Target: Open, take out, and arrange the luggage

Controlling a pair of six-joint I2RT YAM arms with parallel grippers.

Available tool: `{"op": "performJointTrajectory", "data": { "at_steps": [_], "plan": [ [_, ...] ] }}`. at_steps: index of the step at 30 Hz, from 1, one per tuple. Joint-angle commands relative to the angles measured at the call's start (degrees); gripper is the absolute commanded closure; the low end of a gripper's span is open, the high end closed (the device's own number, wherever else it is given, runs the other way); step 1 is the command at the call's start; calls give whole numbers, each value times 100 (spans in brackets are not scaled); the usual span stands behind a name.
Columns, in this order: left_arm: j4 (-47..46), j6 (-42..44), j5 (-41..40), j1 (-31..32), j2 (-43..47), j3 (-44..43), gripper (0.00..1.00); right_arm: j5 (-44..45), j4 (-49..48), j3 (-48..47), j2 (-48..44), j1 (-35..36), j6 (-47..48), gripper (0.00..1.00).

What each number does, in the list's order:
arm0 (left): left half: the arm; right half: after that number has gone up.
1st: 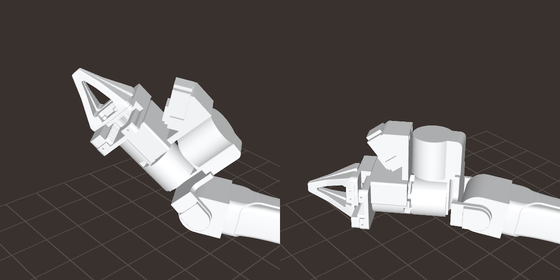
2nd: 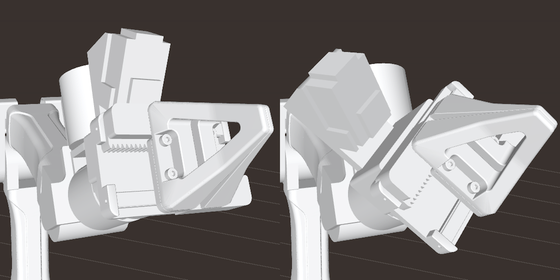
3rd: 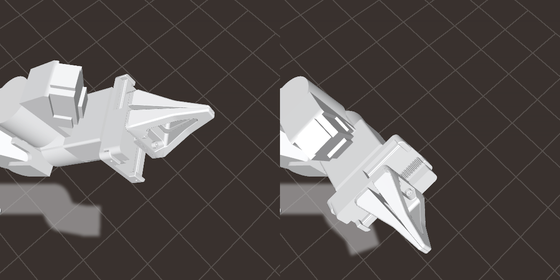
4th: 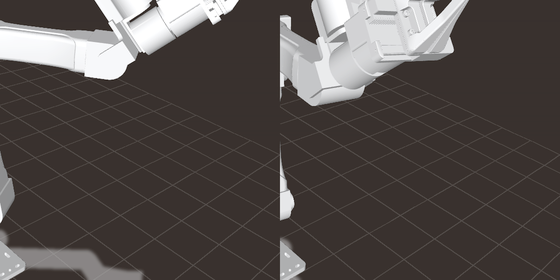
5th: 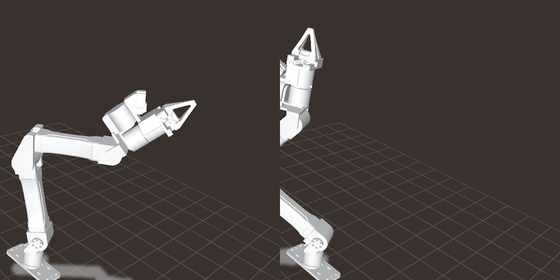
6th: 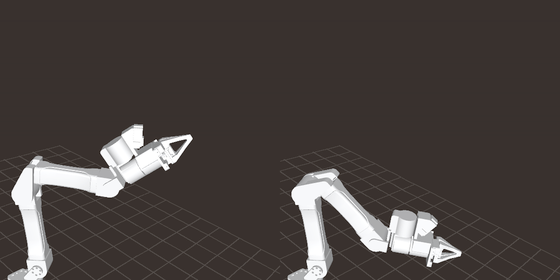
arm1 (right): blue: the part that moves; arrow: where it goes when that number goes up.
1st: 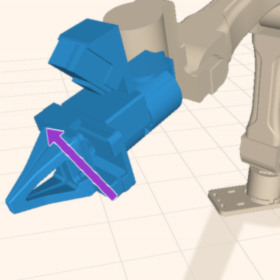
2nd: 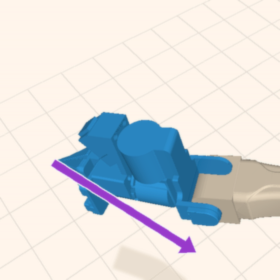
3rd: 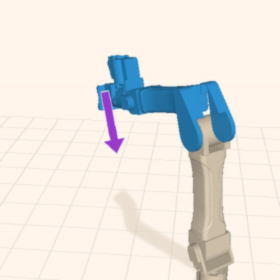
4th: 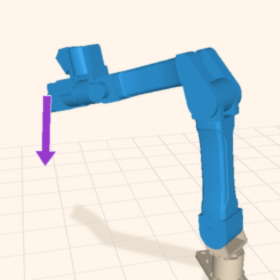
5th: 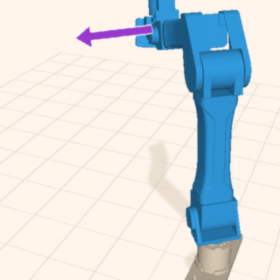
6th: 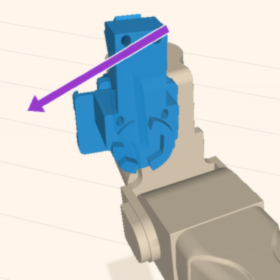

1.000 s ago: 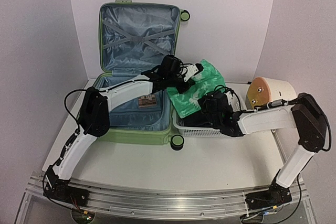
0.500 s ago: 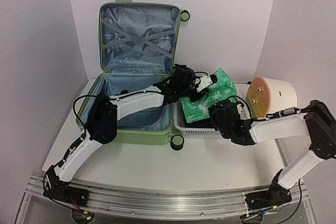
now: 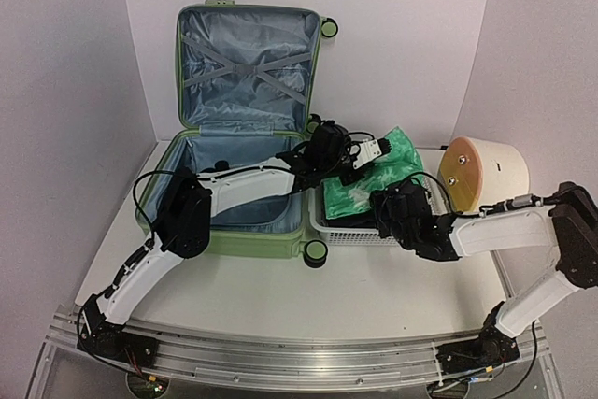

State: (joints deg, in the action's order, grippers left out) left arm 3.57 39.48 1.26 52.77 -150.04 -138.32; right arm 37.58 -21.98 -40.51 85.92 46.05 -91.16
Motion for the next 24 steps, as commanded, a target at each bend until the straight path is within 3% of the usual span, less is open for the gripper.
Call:
{"op": "performJointTrajectory", "data": {
  "at_steps": [1,3,6,13,17,20,24],
  "plan": [
    [-966,-23,-66,75,48,7,40,-576,189,282,-460,215,-687,55],
    [-954,-4,-170,75,40,-16,28,-333,551,199,-670,215,-398,48],
    [-914,103,-369,69,63,-118,23,-154,1371,-371,-854,217,571,45],
    [55,36,-446,30,630,-262,21,89,3452,-837,-1689,217,1643,41],
    [1796,-257,475,-54,875,-734,30,114,3929,-1105,-2071,47,2834,41],
    [2721,-328,1057,-73,966,-674,40,-618,4351,-1800,-1732,-525,3900,38],
    [3241,-172,1594,-88,1009,-159,46,-2508,4413,-2239,-1069,-1833,4651,40]
  ]
}}
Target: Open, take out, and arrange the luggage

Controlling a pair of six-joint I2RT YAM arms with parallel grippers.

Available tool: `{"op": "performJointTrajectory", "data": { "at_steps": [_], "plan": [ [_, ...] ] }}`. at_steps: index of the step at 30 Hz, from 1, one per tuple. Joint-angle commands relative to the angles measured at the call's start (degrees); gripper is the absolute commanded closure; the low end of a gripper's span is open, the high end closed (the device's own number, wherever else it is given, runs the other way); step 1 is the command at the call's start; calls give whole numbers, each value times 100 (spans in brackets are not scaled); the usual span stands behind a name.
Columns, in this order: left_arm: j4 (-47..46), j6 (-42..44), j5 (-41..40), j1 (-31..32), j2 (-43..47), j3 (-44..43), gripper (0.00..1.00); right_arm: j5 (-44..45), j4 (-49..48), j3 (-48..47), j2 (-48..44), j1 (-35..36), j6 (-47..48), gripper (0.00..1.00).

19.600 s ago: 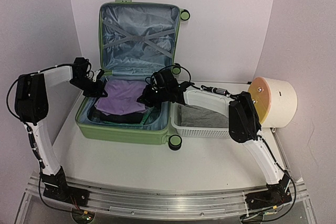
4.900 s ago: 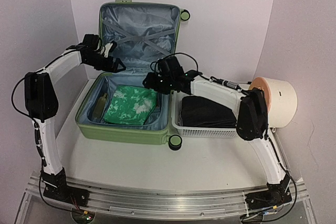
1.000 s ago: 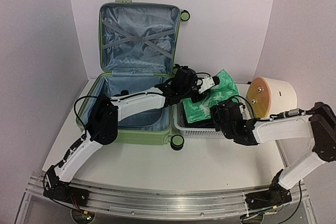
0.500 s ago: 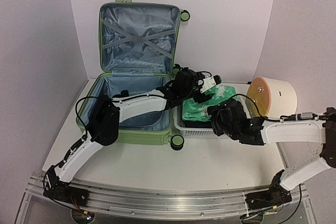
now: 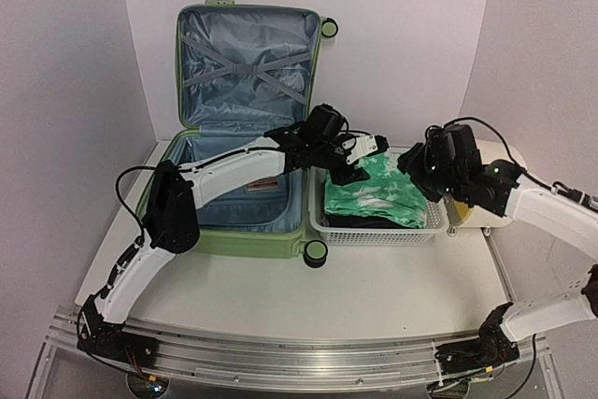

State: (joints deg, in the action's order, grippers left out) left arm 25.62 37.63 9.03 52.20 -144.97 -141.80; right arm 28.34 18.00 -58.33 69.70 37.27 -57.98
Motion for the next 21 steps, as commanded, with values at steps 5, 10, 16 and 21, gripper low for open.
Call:
{"op": "performJointTrajectory", "data": {
  "at_steps": [5,10,16,21],
  "plan": [
    [925,25,915,-25,553,1044,54,-2552,389,-984,1903,-1581,1981,53],
    [937,86,890,9,590,1500,55,-2599,276,-1225,2926,-1918,2481,64],
    [1288,303,991,1,642,1704,56,-2108,283,-1324,3270,-2115,2727,63],
    [1802,497,1370,1,668,1501,55,-1970,327,-1464,3247,-2136,3004,58]
  ]
}}
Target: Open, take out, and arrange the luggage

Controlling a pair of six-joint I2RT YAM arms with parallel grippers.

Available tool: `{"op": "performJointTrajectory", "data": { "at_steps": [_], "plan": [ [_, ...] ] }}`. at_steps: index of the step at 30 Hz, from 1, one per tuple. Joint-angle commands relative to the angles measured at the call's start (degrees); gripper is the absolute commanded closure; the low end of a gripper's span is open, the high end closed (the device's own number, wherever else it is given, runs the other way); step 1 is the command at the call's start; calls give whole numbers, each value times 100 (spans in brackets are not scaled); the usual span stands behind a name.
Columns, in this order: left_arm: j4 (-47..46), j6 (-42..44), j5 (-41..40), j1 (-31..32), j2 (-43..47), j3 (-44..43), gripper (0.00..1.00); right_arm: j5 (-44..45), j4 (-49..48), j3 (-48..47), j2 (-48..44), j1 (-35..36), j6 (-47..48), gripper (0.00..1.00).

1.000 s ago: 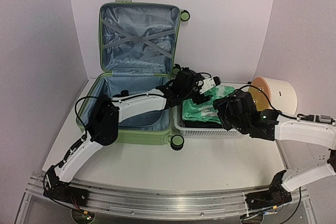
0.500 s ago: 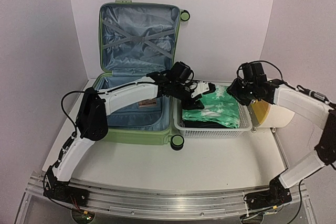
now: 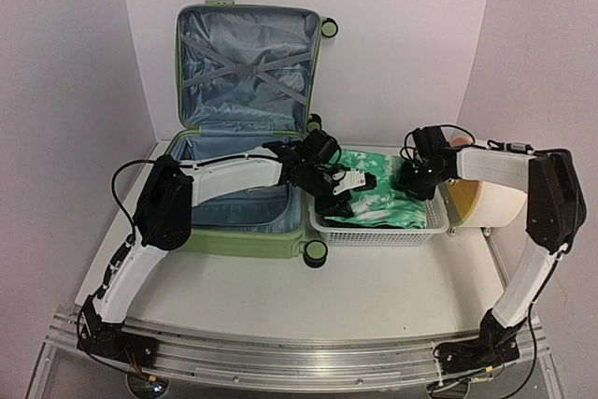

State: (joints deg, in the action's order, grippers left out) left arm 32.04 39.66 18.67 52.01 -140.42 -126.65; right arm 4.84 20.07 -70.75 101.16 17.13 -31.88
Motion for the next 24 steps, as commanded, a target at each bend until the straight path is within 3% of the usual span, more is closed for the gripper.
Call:
{"op": "performJointTrajectory", "data": {
  "at_steps": [1,9,13,20,24],
  "plan": [
    [1286,351,479,20,215,-65,54,415,151,-278,61,-134,439,57],
    [1417,-20,808,-106,316,-953,38,429,594,-1319,-18,-131,1051,51],
    [1484,-362,1045,-286,476,-1319,27,-663,713,-1516,-160,-72,1834,48],
    [1746,-608,1600,-999,1114,-917,20,-2339,703,18,-1546,767,5362,36],
    [2282,15,1328,-1245,1497,-96,23,-2337,682,936,-2333,1342,6474,30]
  ]
}}
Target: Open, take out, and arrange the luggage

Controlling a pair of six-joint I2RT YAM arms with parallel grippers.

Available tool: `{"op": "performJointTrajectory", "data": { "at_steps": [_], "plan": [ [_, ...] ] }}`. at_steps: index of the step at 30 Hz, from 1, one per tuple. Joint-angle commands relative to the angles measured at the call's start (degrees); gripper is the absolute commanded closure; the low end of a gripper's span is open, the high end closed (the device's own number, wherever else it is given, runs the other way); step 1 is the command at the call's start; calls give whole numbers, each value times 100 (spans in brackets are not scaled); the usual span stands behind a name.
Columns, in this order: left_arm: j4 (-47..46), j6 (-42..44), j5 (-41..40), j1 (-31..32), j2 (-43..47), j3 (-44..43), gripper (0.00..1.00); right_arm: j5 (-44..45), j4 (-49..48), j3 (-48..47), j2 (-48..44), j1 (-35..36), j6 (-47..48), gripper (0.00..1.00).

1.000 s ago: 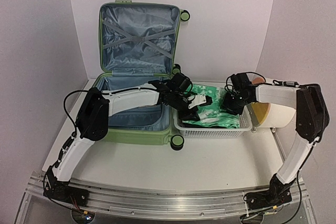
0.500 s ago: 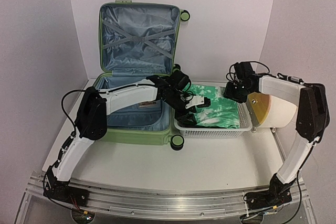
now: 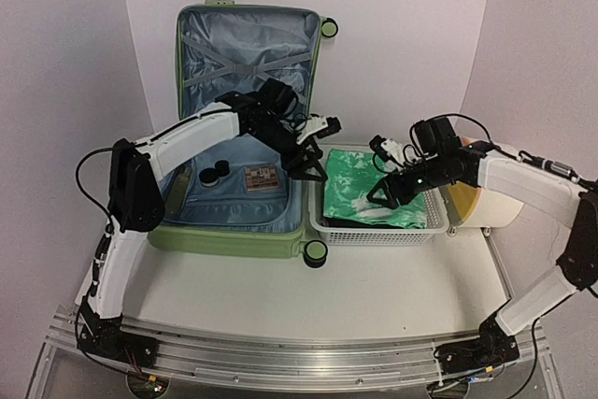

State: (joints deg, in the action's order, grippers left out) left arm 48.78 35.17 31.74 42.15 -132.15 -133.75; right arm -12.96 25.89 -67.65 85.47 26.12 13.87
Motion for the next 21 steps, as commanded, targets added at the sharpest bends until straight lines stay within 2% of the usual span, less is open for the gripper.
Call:
{"op": "performJointTrajectory", "data": {
  "at_steps": [1,4,8,11,14,17,19,21],
  "plan": [
    [742,707,69,-294,878,920,23,-398,102,799,-901,563,2050,29],
    [1361,1812,119,-306,1482,2013,21,78,109,1139,-1086,869,2528,28],
    [1700,2706,-142,-324,2223,3389,18,868,99,1407,-919,1092,3249,29],
    [1251,3079,-469,-354,2782,4459,18,1193,30,1452,-612,1099,3749,31],
    [767,2934,-828,-371,2941,5026,19,1747,-64,1381,-238,1099,4062,33],
    [223,2756,-1126,-383,3046,5483,26,2059,-230,1321,76,1094,4350,44],
    [-38,2725,-1318,-394,3080,5693,35,2298,-437,1274,324,1089,4533,59],
    [-154,2725,-1413,-423,3097,5803,45,2398,-586,1138,548,1053,4708,70]
  ]
}}
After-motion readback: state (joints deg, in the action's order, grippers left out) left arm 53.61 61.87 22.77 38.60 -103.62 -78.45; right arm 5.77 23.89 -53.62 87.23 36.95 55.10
